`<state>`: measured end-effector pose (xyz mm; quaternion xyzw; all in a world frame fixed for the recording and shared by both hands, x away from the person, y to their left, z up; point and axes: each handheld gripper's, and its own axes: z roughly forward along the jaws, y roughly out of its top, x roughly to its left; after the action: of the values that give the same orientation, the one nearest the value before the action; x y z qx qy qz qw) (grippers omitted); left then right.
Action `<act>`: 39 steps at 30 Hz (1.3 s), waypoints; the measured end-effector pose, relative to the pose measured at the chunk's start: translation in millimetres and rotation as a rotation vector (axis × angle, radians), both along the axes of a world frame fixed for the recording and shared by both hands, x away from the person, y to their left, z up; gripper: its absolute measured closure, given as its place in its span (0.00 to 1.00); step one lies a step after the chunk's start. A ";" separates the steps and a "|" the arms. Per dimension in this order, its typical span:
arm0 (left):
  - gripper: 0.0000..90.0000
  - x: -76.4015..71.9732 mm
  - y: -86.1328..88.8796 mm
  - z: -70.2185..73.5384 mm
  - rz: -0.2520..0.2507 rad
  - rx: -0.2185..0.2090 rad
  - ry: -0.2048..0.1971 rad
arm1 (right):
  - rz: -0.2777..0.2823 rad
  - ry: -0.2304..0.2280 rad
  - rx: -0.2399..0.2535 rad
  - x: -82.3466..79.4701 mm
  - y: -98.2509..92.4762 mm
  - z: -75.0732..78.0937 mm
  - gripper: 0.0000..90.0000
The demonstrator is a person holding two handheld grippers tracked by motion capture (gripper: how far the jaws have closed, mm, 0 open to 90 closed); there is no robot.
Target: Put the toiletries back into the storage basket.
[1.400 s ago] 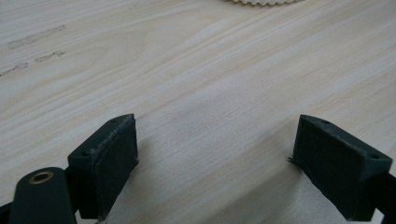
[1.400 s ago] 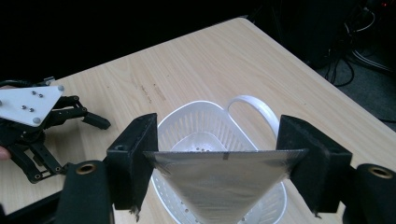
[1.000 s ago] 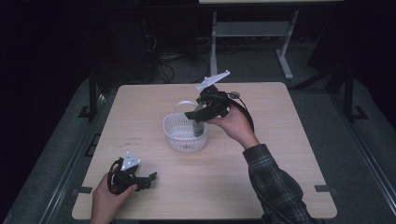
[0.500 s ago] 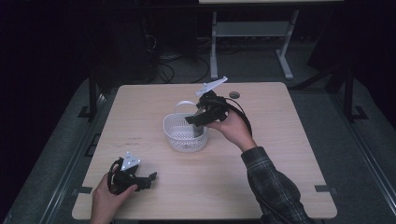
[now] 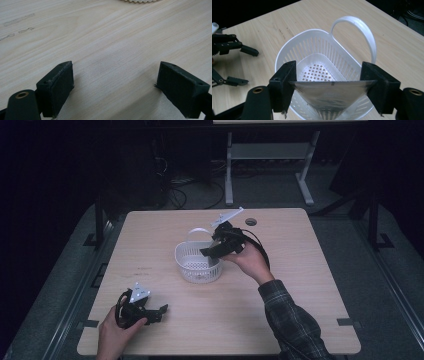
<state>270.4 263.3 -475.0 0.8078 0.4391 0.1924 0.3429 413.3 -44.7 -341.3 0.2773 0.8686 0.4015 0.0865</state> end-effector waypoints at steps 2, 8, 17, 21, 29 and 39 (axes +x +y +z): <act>0.14 0.0 0.0 0.0 0.000 0.000 0.000 | -0.001 0.005 -0.003 0.4 -0.2 -1.7 0.33; 0.14 0.0 -0.2 -0.1 0.002 -0.004 -0.001 | -0.006 0.012 -0.009 1.3 -0.5 -7.4 0.33; 0.14 0.0 -0.1 -0.1 0.000 -0.002 0.000 | -0.006 0.021 -0.019 2.3 -0.2 -14.1 0.33; 0.14 -0.1 -0.1 0.0 0.000 -0.002 0.000 | -0.002 0.023 -0.029 2.7 0.2 -17.8 0.33; 0.14 -0.1 -0.1 -0.1 0.000 -0.001 0.000 | 0.005 0.028 -0.029 3.0 1.2 -19.6 0.33; 0.14 -0.1 -0.1 0.0 -0.001 -0.001 0.000 | 0.005 0.040 -0.020 1.8 0.1 -15.8 0.20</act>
<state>270.3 263.2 -475.0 0.8077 0.4389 0.1921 0.3436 415.1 -44.6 -357.0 0.2823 0.8747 0.3875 0.0710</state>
